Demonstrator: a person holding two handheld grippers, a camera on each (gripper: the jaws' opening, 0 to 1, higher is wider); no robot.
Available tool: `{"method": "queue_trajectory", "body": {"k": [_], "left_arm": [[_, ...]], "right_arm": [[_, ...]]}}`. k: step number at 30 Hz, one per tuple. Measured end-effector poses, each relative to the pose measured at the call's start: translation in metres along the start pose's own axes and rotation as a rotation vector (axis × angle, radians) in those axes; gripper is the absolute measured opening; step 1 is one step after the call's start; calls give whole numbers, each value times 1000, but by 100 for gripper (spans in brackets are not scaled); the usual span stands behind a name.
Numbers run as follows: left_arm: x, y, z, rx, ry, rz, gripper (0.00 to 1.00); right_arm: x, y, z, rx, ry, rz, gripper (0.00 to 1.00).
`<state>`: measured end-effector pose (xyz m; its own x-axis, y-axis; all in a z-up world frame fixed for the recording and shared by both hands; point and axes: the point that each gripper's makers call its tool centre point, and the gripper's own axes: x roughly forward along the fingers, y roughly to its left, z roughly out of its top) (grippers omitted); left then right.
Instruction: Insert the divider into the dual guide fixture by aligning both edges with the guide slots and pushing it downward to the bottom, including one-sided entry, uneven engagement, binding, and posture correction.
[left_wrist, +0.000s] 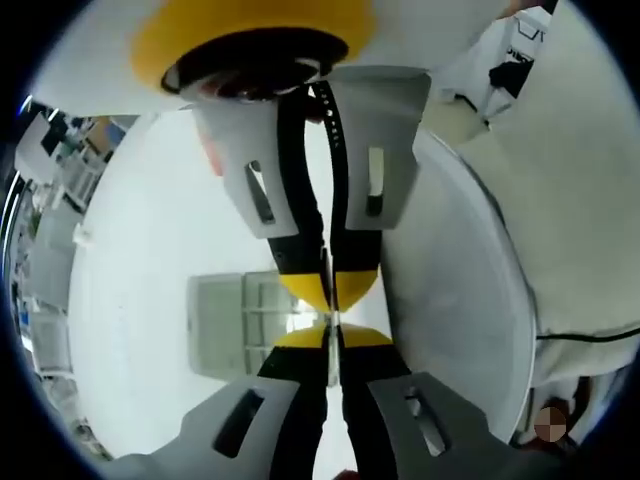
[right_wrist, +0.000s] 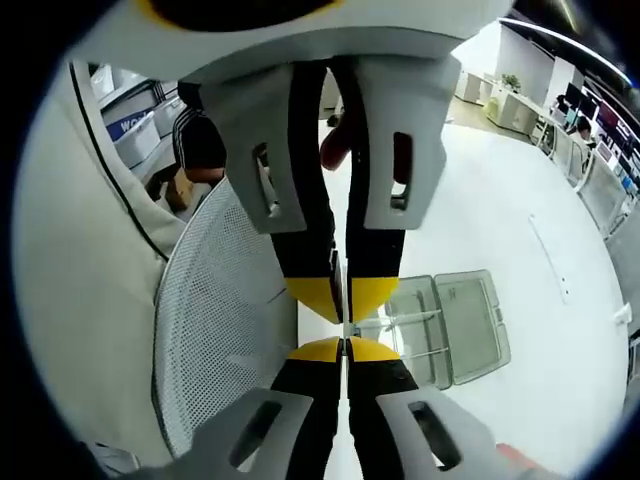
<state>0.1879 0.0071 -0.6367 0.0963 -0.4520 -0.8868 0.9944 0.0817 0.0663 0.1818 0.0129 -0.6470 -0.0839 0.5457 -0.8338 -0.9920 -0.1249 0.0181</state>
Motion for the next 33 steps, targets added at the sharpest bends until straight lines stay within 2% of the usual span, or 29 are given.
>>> {"method": "queue_trajectory", "body": {"k": [10,18,24,33], "left_arm": [[0,0,0,-16,-1,-3,0],[-1,3,1,-58,-36,-2,0],[0,4,-4,-65,-29,-1,0],[-4,5,-2,-72,-51,1,0]], "right_arm": [[-1,-1,1,-40,-8,-8,0],[-4,-3,1,-27,-24,-7,0],[-3,-3,-3,-9,-14,-5,0],[-3,-4,-7,31,-40,6,0]]}}
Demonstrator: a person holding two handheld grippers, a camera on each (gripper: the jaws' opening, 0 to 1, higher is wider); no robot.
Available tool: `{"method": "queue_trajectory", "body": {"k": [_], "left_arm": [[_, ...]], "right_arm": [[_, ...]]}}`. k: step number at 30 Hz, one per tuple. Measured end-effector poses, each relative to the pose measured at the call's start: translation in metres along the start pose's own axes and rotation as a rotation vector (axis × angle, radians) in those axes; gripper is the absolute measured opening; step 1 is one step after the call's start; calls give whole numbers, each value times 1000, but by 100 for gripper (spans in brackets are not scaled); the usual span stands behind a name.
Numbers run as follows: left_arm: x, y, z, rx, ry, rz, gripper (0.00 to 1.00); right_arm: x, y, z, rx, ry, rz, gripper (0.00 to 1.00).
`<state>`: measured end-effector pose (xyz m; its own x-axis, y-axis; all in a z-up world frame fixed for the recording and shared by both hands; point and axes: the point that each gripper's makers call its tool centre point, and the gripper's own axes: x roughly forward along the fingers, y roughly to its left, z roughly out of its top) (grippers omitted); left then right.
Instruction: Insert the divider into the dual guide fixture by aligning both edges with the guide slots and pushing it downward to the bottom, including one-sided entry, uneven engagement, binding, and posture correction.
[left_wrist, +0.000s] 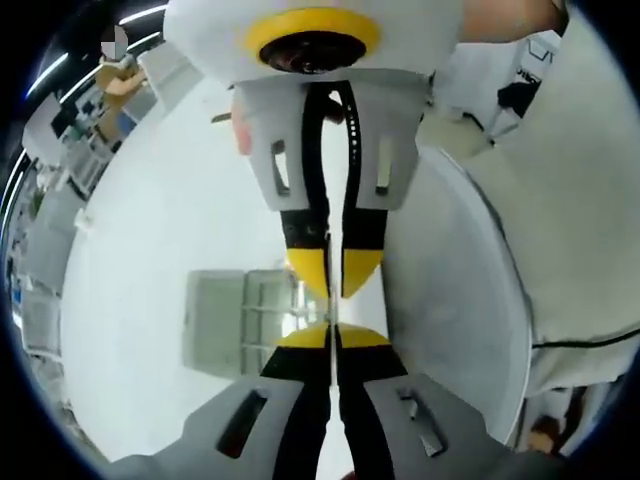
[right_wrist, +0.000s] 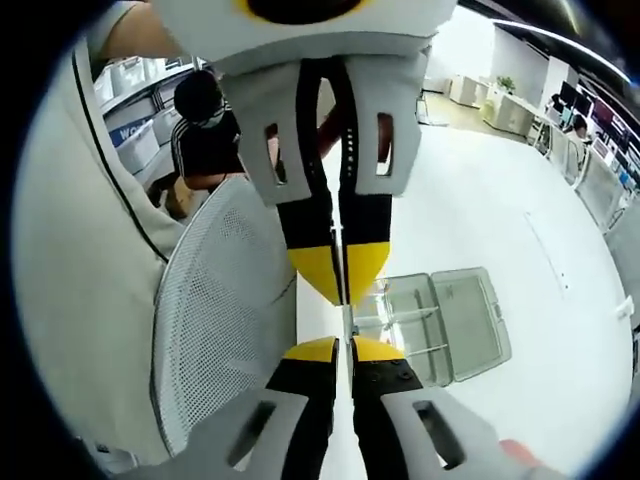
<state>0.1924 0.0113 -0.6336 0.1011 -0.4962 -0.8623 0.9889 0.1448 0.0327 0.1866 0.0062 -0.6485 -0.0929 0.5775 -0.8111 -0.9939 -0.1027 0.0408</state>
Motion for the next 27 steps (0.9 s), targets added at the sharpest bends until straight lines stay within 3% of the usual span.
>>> {"method": "queue_trajectory", "body": {"k": [14,27], "left_arm": [[1,-5,3,7,-21,-14,0],[3,-8,1,58,40,-30,0]], "right_arm": [[2,5,4,-8,-41,14,0],[2,6,5,-26,-35,23,0]]}}
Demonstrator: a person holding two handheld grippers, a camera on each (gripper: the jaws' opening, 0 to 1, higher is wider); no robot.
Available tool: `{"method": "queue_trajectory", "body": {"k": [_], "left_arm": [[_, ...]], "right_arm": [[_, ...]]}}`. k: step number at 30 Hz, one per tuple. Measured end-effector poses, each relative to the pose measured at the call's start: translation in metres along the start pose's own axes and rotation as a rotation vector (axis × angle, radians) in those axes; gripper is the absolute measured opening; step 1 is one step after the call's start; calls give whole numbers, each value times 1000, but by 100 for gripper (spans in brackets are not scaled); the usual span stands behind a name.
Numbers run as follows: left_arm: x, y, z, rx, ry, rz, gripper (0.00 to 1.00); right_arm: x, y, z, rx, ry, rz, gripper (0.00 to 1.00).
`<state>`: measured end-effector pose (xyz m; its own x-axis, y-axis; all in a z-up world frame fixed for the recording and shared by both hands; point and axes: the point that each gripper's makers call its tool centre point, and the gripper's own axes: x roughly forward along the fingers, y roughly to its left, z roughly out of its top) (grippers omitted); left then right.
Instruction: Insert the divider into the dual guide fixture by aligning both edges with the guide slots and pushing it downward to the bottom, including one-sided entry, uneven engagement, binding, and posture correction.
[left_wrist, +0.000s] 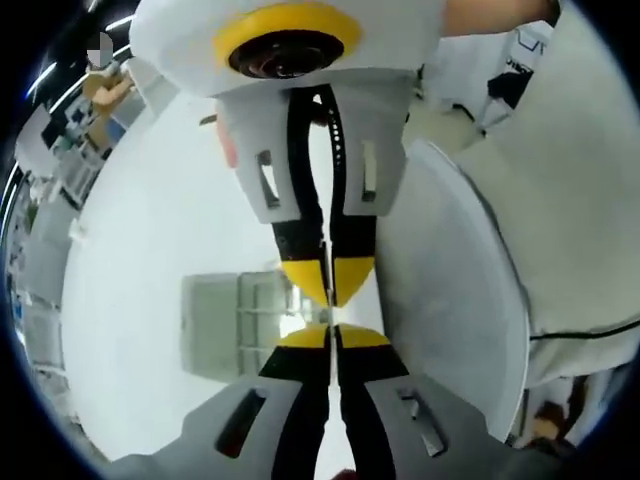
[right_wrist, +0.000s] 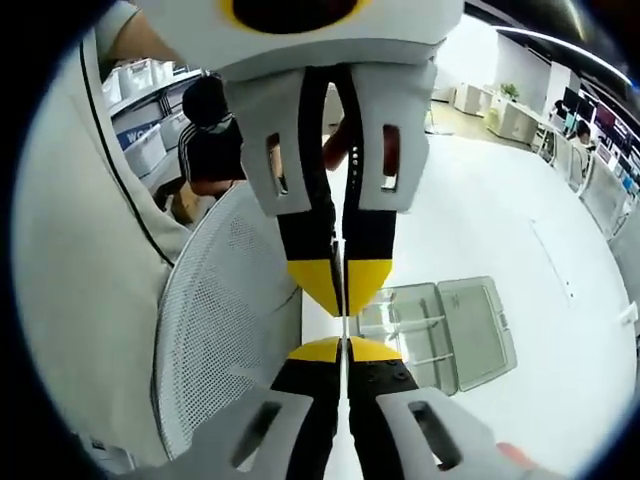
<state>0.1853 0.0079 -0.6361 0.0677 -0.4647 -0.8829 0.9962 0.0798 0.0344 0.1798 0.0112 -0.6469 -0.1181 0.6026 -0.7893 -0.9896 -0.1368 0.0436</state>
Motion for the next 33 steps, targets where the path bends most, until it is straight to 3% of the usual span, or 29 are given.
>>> {"method": "queue_trajectory", "body": {"k": [6,14,23,24,33], "left_arm": [[1,0,-1,22,17,-1,0],[1,1,-4,-16,18,-6,0],[-2,7,-15,-115,12,-5,0],[-4,7,-18,-154,11,-8,0],[-12,19,-41,-240,12,10,0]], "right_arm": [[0,0,0,-21,14,-2,0],[1,0,1,-22,-1,-4,0],[3,-2,-9,22,12,-19,2],[3,-4,-10,33,7,-25,4],[-2,-7,-17,97,-41,-55,6]]}}
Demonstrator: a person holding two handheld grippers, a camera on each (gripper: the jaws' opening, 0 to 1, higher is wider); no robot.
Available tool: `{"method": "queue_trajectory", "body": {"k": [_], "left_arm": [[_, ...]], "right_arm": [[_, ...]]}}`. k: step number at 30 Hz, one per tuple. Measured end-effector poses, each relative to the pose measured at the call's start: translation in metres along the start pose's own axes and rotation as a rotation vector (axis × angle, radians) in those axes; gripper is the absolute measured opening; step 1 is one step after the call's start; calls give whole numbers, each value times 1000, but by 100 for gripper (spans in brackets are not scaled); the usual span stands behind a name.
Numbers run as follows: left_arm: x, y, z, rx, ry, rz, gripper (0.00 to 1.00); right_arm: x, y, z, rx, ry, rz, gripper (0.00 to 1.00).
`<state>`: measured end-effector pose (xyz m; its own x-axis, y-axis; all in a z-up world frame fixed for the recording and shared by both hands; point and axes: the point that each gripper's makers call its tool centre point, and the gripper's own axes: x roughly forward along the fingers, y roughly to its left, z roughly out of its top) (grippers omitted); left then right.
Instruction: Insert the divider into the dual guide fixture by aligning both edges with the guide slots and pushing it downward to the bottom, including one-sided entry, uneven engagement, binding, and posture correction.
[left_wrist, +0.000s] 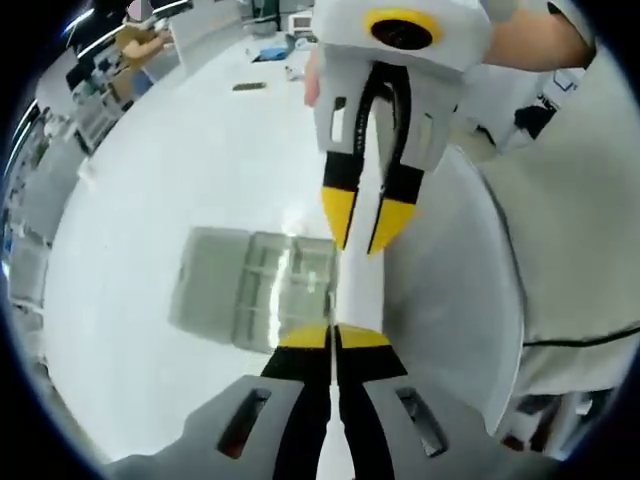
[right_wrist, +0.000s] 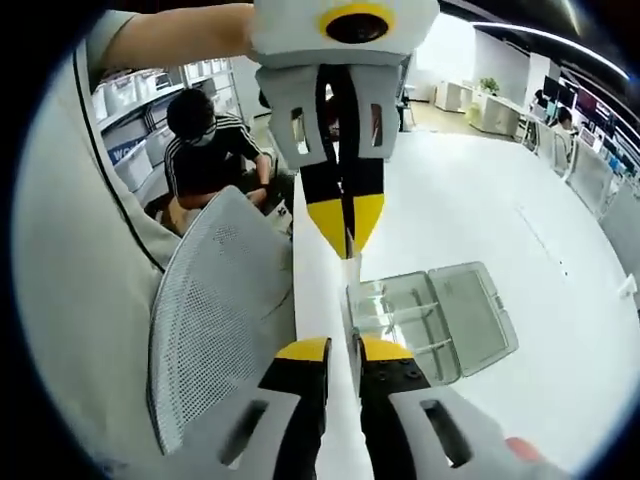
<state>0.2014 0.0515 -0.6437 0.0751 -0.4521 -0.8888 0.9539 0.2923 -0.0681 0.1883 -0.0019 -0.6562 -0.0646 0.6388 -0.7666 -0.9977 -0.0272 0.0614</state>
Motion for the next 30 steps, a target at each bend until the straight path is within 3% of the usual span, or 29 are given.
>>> {"method": "queue_trajectory", "body": {"k": [6,12,30], "left_arm": [[-5,12,-10,-69,-1,13,0],[-3,15,-15,-80,13,18,0],[12,30,-23,-8,70,38,0]], "right_arm": [[-5,0,-6,26,-20,-11,9],[-10,-2,-9,48,-44,-28,11],[-23,-6,-18,146,-132,-81,18]]}}
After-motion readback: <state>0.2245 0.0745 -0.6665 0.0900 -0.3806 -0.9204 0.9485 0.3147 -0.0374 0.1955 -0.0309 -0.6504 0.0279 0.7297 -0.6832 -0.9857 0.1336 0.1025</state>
